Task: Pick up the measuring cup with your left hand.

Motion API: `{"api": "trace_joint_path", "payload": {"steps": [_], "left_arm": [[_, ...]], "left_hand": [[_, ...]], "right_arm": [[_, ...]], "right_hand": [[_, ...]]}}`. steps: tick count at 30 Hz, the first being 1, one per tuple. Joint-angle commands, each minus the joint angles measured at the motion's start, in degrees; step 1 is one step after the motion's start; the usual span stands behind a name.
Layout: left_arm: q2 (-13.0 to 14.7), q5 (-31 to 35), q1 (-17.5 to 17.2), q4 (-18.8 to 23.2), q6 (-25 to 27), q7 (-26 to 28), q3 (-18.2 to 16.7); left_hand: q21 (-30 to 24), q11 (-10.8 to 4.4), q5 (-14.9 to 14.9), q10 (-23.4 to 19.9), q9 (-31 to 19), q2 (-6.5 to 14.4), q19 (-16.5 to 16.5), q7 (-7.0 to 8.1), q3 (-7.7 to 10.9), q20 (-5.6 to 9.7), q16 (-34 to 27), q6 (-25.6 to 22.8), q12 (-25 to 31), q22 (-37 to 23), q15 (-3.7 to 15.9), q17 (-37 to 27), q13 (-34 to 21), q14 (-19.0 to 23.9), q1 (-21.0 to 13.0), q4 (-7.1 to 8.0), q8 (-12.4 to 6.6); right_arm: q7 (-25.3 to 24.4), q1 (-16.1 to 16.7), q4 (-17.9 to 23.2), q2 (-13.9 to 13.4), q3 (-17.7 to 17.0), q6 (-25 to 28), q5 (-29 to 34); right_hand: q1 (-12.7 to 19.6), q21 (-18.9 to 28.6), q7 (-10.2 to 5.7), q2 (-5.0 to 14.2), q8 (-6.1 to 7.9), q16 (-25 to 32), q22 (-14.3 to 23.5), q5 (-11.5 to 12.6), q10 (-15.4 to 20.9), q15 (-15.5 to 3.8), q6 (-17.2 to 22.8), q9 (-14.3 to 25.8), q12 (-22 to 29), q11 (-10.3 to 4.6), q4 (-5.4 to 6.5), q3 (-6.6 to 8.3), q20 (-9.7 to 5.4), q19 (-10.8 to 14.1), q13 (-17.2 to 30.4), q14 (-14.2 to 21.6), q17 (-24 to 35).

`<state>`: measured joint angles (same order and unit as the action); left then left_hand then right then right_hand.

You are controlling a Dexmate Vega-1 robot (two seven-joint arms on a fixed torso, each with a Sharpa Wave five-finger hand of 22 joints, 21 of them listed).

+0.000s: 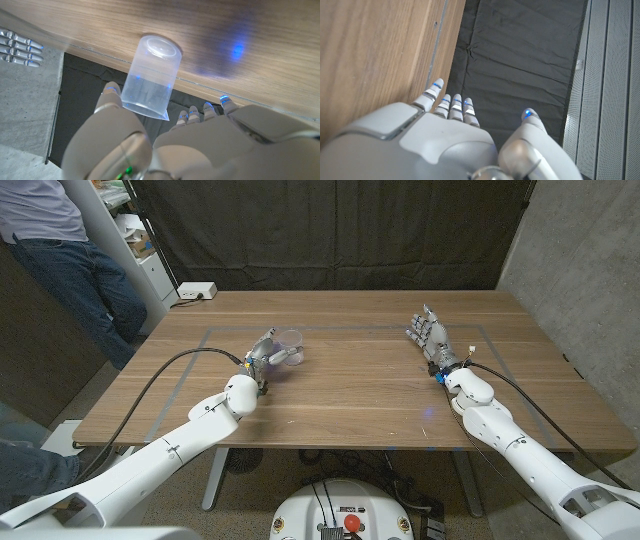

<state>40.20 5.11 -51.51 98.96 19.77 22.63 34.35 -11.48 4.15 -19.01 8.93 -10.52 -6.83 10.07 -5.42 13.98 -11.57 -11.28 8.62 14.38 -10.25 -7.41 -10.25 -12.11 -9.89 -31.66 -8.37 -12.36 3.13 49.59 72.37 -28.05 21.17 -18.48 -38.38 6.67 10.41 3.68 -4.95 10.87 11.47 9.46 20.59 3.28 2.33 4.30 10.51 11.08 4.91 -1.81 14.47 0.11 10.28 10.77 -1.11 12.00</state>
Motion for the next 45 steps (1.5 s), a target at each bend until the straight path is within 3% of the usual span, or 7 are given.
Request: {"api": "trace_joint_path", "payload": {"steps": [1, 8, 15, 29, 39, 44, 45], "left_arm": [[-1.57, -2.46, 0.52, -3.84, -5.54, 0.34, -1.15], [-2.81, -3.75, 0.86, -5.8, -8.16, 0.7, -1.55], [-3.77, -3.72, 1.27, -7.2, -9.59, 1.46, -1.35], [-5.15, -4.41, 1.32, -9.23, -12.21, 2.79, -1.67], [-7.85, -8.52, 1.04, -13.72, -20.35, 3.04, -3.25], [-10.01, -10.2, 0.73, -16.92, -25.92, 4.62, -4.28], [-10.2, -10.49, 0.67, -17.14, -26.34, 4.68, -4.43]], "left_hand": [[-0.81, -0.85, -0.78, -2.22, -0.25, -0.03, -0.51, 0.34, -0.35, 0.01, -0.86, -1.93, 0.99, -0.24, 0.91, -0.17, -0.06, 1.33, -1.23, 0.14, -0.71], [-1.94, -1.3, -1.4, -5.5, -0.21, 0.2, -4.76, 0.93, -0.54, 2.07, -1.38, -4.95, 1.82, -0.22, 1.61, -0.12, 0.05, 4.99, -2.77, 0.08, -1.1], [-3.38, -2.66, -1.88, -9.88, -0.29, 1.0, -10.25, 1.87, -0.33, 2.92, -1.96, -9.89, 2.86, -0.52, 2.91, -0.24, 0.02, 9.83, -5.26, -0.05, -1.9], [-5.24, -5.37, -1.29, -16.23, -0.45, 2.84, -16.79, 3.51, 1.03, 2.68, -2.84, -16.26, 4.3, -0.91, 5.49, -0.35, -0.18, 16.76, -10.05, -0.58, -2.84], [-6.11, -6.44, -0.5, -18.21, -0.55, 3.51, -19.56, 4.94, 1.69, 1.69, -3.03, -18.19, 4.62, -1.04, 6.46, -0.33, -0.31, 19.22, -12.32, -0.79, -2.99], [-7.8, -8.01, 0.86, -21.21, -0.72, 3.98, -24.45, 6.07, 2.27, 0.89, -3.47, -21.75, 5.29, -1.15, 8.1, -0.33, -0.61, 22.99, -14.81, -0.85, -3.63], [-8.64, -8.69, 1.43, -22.69, -0.8, 4.15, -26.87, 6.42, 2.46, 0.85, -3.64, -23.45, 5.66, -1.15, 8.44, -0.35, -0.76, 24.38, -15.71, -0.84, -4.0]], "right_arm": [[-0.32, -0.4, -0.49, 0.3, 0.12, -0.04, 0.18], [-0.4, -0.51, -0.36, 0.05, -0.09, 0.12, 0.13], [-0.3, -0.65, -0.49, -0.01, -0.14, 0.31, 0.02], [-0.04, -0.87, -1.08, 0.17, -0.05, 0.33, -0.07], [0.0, -1.14, -1.29, 0.34, 0.11, 0.48, 0.0], [-0.04, -1.22, -1.29, 0.36, 0.2, 0.55, 0.1], [-0.11, -1.22, -1.27, 0.37, 0.21, 0.56, 0.13]], "right_hand": [[0.39, 0.48, -0.33, 0.23, 0.43, 0.47, 0.31, 0.27, 0.42, 0.3, 0.15, 0.28, 0.48, 0.23, -0.03, -0.31, 0.48, 0.0, 0.33, 0.4, -0.04], [0.39, 0.49, -0.39, 0.26, 0.43, 0.52, 0.31, 0.33, 0.57, 0.28, 0.18, 0.28, 0.53, 0.22, -0.04, -0.36, 0.59, 0.0, 0.33, 0.54, -0.04], [0.38, 0.5, -0.43, 0.26, 0.44, 0.52, 0.31, 0.4, 0.72, 0.25, 0.2, 0.28, 0.57, 0.13, -0.05, -0.43, 0.63, 0.03, 0.34, 0.56, -0.03], [0.39, 0.5, -0.47, 0.31, 0.49, 0.55, 0.32, 0.51, 0.8, 0.19, 0.37, 0.28, 0.57, 0.12, -0.07, -0.53, 0.63, 0.0, 0.34, 0.7, -0.02], [0.4, 0.49, -0.44, 0.33, 0.48, 0.54, 0.32, 0.6, 0.86, 0.21, 0.38, 0.28, 0.56, 0.15, -0.1, -0.61, 0.63, -0.03, 0.35, 0.72, -0.02], [0.38, 0.49, -0.45, 0.33, 0.48, 0.56, 0.32, 0.64, 0.87, 0.17, 0.41, 0.28, 0.56, 0.2, -0.1, -0.65, 0.66, -0.05, 0.35, 0.76, -0.01], [0.38, 0.48, -0.48, 0.33, 0.48, 0.58, 0.32, 0.64, 0.9, 0.19, 0.4, 0.28, 0.57, 0.16, -0.1, -0.66, 0.66, -0.06, 0.35, 0.82, -0.01]]}}
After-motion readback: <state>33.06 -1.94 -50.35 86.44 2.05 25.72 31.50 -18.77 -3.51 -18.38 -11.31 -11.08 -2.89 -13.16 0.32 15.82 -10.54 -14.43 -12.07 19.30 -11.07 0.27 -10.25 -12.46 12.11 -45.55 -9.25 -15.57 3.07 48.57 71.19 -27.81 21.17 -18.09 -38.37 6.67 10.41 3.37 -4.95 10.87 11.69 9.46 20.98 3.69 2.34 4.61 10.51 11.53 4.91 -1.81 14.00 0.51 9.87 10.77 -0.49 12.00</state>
